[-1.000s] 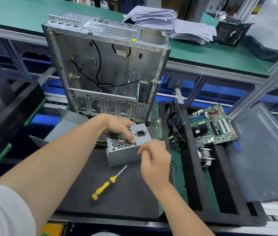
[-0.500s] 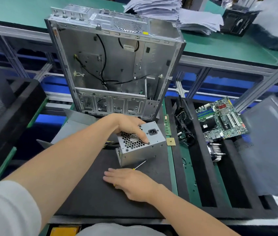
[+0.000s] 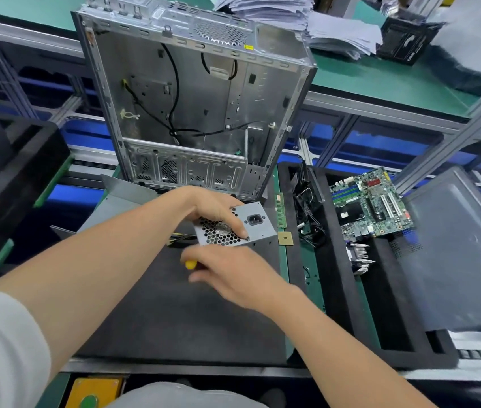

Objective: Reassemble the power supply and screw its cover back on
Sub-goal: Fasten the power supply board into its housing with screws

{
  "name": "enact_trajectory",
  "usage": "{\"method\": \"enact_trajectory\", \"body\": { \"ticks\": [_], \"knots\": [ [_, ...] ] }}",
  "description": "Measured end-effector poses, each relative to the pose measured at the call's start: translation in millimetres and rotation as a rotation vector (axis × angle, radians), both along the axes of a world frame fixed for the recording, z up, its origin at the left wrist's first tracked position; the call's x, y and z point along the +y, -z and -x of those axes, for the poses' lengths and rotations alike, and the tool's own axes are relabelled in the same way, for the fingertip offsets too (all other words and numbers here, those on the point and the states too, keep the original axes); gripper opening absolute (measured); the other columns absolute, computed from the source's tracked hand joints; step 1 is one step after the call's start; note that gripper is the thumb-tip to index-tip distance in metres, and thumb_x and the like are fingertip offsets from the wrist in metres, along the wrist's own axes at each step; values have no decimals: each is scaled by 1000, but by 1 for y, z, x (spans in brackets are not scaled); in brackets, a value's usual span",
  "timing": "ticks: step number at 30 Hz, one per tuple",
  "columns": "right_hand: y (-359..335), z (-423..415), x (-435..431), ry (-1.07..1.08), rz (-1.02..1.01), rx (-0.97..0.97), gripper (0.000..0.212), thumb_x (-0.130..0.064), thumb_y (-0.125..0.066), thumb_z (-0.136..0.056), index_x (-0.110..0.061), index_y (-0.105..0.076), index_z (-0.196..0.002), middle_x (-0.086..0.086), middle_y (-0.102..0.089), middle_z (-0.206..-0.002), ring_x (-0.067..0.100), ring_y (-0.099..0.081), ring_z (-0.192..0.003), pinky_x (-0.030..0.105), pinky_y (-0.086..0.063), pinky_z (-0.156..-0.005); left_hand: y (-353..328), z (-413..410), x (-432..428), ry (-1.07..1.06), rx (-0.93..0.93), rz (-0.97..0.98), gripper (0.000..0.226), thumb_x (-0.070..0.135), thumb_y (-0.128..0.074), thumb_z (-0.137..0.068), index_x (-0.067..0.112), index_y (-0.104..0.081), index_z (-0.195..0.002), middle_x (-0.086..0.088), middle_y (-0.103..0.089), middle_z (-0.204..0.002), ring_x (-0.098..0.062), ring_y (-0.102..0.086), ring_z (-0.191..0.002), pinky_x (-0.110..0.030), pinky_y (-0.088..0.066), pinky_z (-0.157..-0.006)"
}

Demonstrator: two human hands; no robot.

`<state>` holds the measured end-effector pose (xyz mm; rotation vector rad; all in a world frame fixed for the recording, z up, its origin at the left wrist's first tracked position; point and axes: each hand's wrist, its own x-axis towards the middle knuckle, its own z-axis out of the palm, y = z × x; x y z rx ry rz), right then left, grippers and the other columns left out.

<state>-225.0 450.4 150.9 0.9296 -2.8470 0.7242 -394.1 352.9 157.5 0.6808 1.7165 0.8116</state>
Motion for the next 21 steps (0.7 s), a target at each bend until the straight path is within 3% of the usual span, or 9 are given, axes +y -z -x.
{"method": "enact_trajectory", "body": {
  "ticks": [2, 4, 6, 7, 10, 16, 21],
  "knots": [
    [-35, 3, 12, 140, 289, -79, 24, -37, -60, -98, -39, -50, -120, -22, -64, -103, 1, -64, -88, 30, -53, -75, -2, -1, -1, 59, 77, -10, 31, 14, -69, -72, 14, -61, -102, 5, -75, -87, -12, -70, -80, -30, -56, -70],
    [-61, 12, 32, 247, 540, -53, 26, -27, -64, -100, -31, -52, -122, -11, -70, -94, 14, -74, -87, 41, -59, -76, -3, -2, -2, 48, 89, -45, 34, 12, -68, -68, 20, -62, -101, 9, -72, -96, -7, -67, -92, -22, -55, -81],
    [-79, 22, 52, 316, 641, 26, 25, -18, -65, -101, -22, -54, -123, -2, -68, -90, 26, -75, -82, 47, -62, -73, -3, -1, -2, -1, 41, -31, 47, 24, -83, -76, 32, -62, -117, 6, -70, -126, -16, -64, -121, -41, -52, -106],
    [-85, 25, 59, 336, 683, 36, 26, -14, -66, -101, -19, -55, -123, 1, -67, -91, 27, -75, -82, 44, -63, -72, -3, 0, -2, -11, 2, -3, 54, 28, -87, -77, 31, -61, -125, 1, -69, -132, -24, -64, -125, -52, -49, -110],
    [-89, 28, 71, 358, 711, 78, 26, -13, -65, -102, -17, -59, -127, 0, -64, -94, 25, -77, -86, 34, -63, -72, -2, 2, -1, -20, -36, 46, 68, 28, -88, -77, 25, -57, -137, -5, -71, -130, -32, -68, -121, -64, -49, -106],
    [-77, 25, 70, 364, 769, 74, 19, -17, -65, -102, -22, -61, -120, -1, -63, -92, 27, -77, -88, 47, -64, -74, -4, -1, -2, -20, -20, 61, 63, 29, -88, -81, 28, -58, -137, -2, -70, -133, -29, -65, -126, -61, -46, -111],
    [-72, 25, 67, 363, 767, 68, 19, -22, -66, -101, -28, -61, -119, -1, -63, -91, 27, -77, -89, 49, -64, -74, -5, -4, -2, -10, -24, 40, 60, 32, -89, -79, 28, -61, -132, -5, -70, -132, -32, -66, -124, -65, -46, -109]
  ]
}}
